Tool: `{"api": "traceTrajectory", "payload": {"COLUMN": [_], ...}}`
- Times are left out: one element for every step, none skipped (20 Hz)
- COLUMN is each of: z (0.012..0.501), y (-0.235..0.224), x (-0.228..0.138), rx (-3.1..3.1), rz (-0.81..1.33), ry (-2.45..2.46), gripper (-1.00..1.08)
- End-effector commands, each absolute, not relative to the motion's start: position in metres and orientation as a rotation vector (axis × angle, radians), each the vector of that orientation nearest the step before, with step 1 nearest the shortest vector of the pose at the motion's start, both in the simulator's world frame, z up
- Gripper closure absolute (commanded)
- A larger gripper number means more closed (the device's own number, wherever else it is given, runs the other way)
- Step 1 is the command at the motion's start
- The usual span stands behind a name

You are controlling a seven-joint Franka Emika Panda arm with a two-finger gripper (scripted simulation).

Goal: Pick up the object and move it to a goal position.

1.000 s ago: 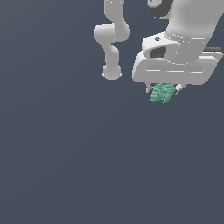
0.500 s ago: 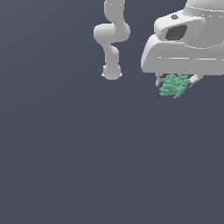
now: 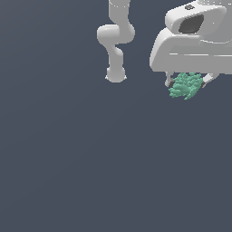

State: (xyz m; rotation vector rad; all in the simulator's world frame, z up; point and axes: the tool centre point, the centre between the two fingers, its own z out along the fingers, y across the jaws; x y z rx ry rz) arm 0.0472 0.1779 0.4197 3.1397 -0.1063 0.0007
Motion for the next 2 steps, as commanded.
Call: {"api": "traceTrajectory", "payload": {"z": [0.4205, 0.4204], "y": [0.1781, 0.1781], "x": [0.0478, 0.0478], "rx": [3.140, 3.140], "rz": [0.001, 0.001], "ry": [-0.106, -0.106], "gripper": [1.08, 1.08]}}
